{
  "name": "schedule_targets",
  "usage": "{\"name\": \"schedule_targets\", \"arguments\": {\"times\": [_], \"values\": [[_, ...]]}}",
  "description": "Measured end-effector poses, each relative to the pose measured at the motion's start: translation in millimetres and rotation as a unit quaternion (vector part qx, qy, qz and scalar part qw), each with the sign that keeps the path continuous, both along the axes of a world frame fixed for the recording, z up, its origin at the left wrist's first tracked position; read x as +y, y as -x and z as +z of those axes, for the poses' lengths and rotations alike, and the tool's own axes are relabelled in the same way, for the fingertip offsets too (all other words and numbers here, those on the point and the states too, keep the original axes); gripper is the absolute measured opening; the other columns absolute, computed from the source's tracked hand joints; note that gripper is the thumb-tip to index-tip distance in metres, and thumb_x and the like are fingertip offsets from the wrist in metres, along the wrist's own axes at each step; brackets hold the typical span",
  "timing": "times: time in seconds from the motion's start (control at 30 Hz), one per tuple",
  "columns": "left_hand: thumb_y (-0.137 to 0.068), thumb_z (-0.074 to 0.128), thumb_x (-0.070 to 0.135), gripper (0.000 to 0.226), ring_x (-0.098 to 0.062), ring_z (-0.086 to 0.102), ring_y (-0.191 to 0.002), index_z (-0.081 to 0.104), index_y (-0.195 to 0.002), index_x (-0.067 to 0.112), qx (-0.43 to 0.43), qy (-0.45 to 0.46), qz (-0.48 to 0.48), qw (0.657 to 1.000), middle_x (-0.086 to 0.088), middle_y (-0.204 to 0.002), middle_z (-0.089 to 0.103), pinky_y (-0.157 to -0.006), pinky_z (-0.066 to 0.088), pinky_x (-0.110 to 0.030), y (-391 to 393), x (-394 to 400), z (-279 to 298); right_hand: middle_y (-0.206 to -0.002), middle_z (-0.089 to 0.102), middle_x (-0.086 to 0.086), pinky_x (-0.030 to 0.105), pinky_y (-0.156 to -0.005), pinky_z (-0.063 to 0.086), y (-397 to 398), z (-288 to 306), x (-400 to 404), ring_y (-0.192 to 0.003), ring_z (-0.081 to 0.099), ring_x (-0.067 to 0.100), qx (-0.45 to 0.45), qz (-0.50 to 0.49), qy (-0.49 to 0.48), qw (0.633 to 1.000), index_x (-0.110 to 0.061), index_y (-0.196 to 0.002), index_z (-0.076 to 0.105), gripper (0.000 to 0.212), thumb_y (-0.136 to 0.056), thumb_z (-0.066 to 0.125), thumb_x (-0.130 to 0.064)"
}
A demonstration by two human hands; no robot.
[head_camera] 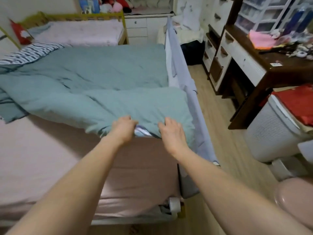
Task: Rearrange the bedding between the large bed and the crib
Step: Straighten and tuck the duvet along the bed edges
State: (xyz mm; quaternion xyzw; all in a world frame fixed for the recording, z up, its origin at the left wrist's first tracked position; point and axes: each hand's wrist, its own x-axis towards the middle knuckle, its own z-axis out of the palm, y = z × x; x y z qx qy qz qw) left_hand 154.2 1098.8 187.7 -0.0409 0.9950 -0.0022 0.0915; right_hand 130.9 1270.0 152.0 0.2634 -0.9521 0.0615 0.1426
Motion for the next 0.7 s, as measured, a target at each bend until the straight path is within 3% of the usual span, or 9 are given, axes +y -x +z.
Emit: {"name": "schedule_targets", "arguments": {"times": [0.07, 0.17, 0.27, 0.37, 0.4, 0.47, 0.53, 0.57, 0.7], "values": [[-0.094, 0.047, 0.013, 0.034, -0.031, 0.052, -0.117, 0.056, -0.126, 0.012, -0.118, -0.009, -0.014, 0.993, -0.016, -0.123, 0.051, -0.095, 0.042, -0.036, -36.3, 17.4, -60.2, -0.065, 0.055, 0.007, 0.029, -0.051, 0.045, -30.7, -55.6, 17.6, -0.058, 0.058, 0.028, -0.071, 0.034, -0.055, 0.995, -0.015, -0.059, 0.064, 0.021, -0.063, 0.044, -0.012], [-0.096, 0.044, 0.011, 0.033, -0.029, 0.051, -0.121, 0.055, -0.128, 0.008, -0.190, -0.045, -0.005, 0.981, -0.017, -0.129, 0.051, -0.100, 0.040, -0.036, -53.1, 22.9, -117.6, -0.060, 0.057, 0.009, 0.029, -0.050, 0.047, -55.7, -94.2, 30.3, -0.056, 0.060, 0.029, -0.116, 0.021, -0.084, 0.989, -0.012, -0.055, 0.064, 0.032, -0.065, 0.034, -0.012], [-0.093, 0.046, 0.011, 0.037, -0.028, 0.053, -0.122, 0.056, -0.129, 0.013, -0.254, -0.017, -0.015, 0.967, -0.014, -0.132, 0.055, -0.103, 0.042, -0.037, -73.9, 20.6, -160.5, -0.107, 0.062, 0.019, 0.037, -0.084, 0.045, -80.3, -117.8, 30.5, -0.103, 0.059, 0.033, -0.250, 0.068, -0.189, 0.947, -0.004, -0.105, 0.064, 0.030, -0.090, 0.038, -0.004], [-0.094, 0.046, 0.013, 0.036, -0.028, 0.054, -0.121, 0.056, -0.129, 0.012, -0.258, 0.001, -0.033, 0.966, -0.014, -0.131, 0.057, -0.100, 0.041, -0.033, -89.7, 29.2, -154.3, -0.119, 0.060, 0.020, 0.038, -0.090, 0.043, -85.8, -107.2, 34.6, -0.113, 0.056, 0.033, -0.294, 0.067, -0.197, 0.933, -0.003, -0.117, 0.059, 0.031, -0.095, 0.037, -0.005], [-0.095, 0.047, 0.012, 0.034, -0.029, 0.054, -0.120, 0.057, -0.128, 0.010, -0.223, -0.017, -0.021, 0.974, -0.015, -0.129, 0.058, -0.097, 0.039, -0.032, -81.1, 30.0, -135.0, -0.113, 0.063, 0.021, 0.039, -0.086, 0.046, -74.7, -94.8, 32.1, -0.108, 0.059, 0.035, -0.275, 0.066, -0.184, 0.941, -0.002, -0.113, 0.062, 0.030, -0.094, 0.039, -0.003], [-0.092, 0.050, 0.007, 0.031, -0.030, 0.057, -0.116, 0.061, -0.121, 0.006, -0.073, -0.064, 0.018, 0.995, -0.018, -0.122, 0.062, -0.090, 0.039, -0.030, -50.1, 24.5, -86.4, -0.080, 0.068, 0.021, 0.033, -0.059, 0.049, -30.7, -53.4, 20.8, -0.077, 0.068, 0.034, -0.085, 0.070, -0.091, 0.990, -0.001, -0.083, 0.071, 0.026, -0.079, 0.045, 0.001], [-0.084, 0.053, -0.001, 0.035, -0.031, 0.058, -0.114, 0.065, -0.116, 0.007, 0.108, -0.142, 0.050, 0.983, -0.019, -0.116, 0.066, -0.086, 0.039, -0.029, -27.6, 12.6, -38.1, -0.047, 0.057, 0.009, 0.020, -0.038, 0.027, 6.3, 1.8, 15.4, -0.041, 0.057, 0.025, 0.082, 0.044, -0.025, 0.995, -0.011, -0.048, 0.061, 0.026, -0.061, 0.040, -0.005], [-0.082, 0.054, -0.002, 0.040, -0.030, 0.057, -0.117, 0.065, -0.119, 0.007, 0.155, -0.172, 0.051, 0.972, -0.019, -0.119, 0.065, -0.089, 0.038, -0.028, -23.2, 10.6, -29.7, -0.042, 0.053, 0.005, 0.019, -0.037, 0.021, 11.6, 14.6, 17.6, -0.035, 0.052, 0.023, 0.086, 0.034, -0.023, 0.995, -0.014, -0.043, 0.056, 0.026, -0.059, 0.036, -0.010], [-0.095, 0.048, 0.008, 0.034, -0.029, 0.054, -0.122, 0.058, -0.127, 0.004, -0.099, -0.107, 0.019, 0.989, -0.020, -0.129, 0.058, -0.095, 0.036, -0.029, -53.9, 40.8, -62.7, -0.036, 0.050, 0.004, 0.016, -0.033, 0.029, -33.3, -32.6, 37.9, -0.030, 0.051, 0.021, 0.003, 0.093, -0.052, 0.994, -0.012, -0.037, 0.054, 0.011, -0.048, 0.050, -0.010]]}}
